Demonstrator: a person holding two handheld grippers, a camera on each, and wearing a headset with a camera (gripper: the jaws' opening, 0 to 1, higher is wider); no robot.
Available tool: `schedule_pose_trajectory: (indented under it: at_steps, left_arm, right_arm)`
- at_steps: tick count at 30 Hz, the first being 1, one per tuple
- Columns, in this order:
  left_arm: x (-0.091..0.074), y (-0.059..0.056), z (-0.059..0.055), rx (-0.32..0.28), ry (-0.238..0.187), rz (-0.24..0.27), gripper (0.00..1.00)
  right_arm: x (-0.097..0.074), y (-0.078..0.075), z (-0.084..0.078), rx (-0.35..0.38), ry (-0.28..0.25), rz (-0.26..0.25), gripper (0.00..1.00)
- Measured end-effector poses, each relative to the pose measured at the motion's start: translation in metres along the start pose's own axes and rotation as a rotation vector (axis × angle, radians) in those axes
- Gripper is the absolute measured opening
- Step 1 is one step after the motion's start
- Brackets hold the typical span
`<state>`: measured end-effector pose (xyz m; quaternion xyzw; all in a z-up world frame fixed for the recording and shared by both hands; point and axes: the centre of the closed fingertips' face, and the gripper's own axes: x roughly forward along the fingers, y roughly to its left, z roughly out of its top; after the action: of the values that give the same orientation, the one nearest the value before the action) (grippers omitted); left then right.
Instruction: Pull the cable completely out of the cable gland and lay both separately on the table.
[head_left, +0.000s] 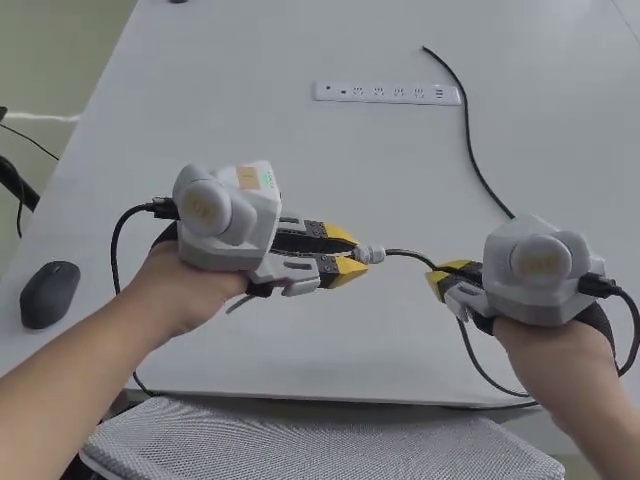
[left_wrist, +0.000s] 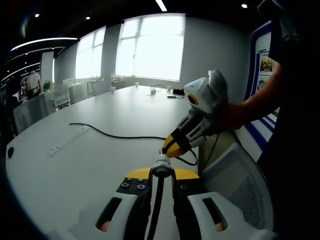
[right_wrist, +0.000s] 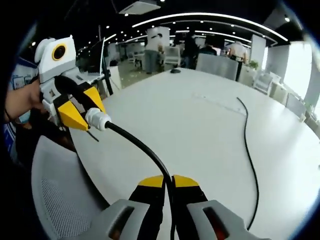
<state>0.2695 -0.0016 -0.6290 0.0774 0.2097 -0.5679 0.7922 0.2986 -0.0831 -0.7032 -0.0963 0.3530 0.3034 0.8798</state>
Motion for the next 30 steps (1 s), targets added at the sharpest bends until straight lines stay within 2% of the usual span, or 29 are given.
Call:
schedule_pose_trajectory:
  at_steps: [9, 11, 14, 21, 26, 27, 30]
  left_arm:
    - [0.001, -0.001, -0.001, 0.005, 0.006, -0.008, 0.15]
    - [0.002, -0.001, -0.002, 0.005, 0.008, -0.009, 0.15]
    - [0.003, -0.002, -0.002, 0.004, 0.010, -0.010, 0.15]
    - [0.004, -0.003, -0.004, 0.009, 0.022, -0.010, 0.15]
    - [0.003, -0.001, -0.004, 0.007, 0.020, -0.002, 0.15]
    - [0.003, 0.000, -0.004, 0.006, 0.019, 0.001, 0.15]
    - [0.002, 0.001, -0.004, 0.008, 0.019, 0.005, 0.15]
  right_arm:
    - [0.006, -0.008, -0.019, 0.152, 0.031, 0.007, 0.00]
    - [0.007, -0.008, -0.023, 0.166, 0.034, 0.005, 0.00]
    - [0.008, -0.008, -0.031, 0.239, 0.050, 0.004, 0.00]
    - [0.008, -0.011, -0.034, 0.217, 0.053, -0.010, 0.00]
    - [0.009, -0.010, -0.034, 0.199, 0.057, 0.011, 0.00]
    - [0.009, -0.009, -0.034, 0.171, 0.055, 0.020, 0.00]
    - [0.007, -0.009, -0.033, 0.149, 0.049, 0.021, 0.00]
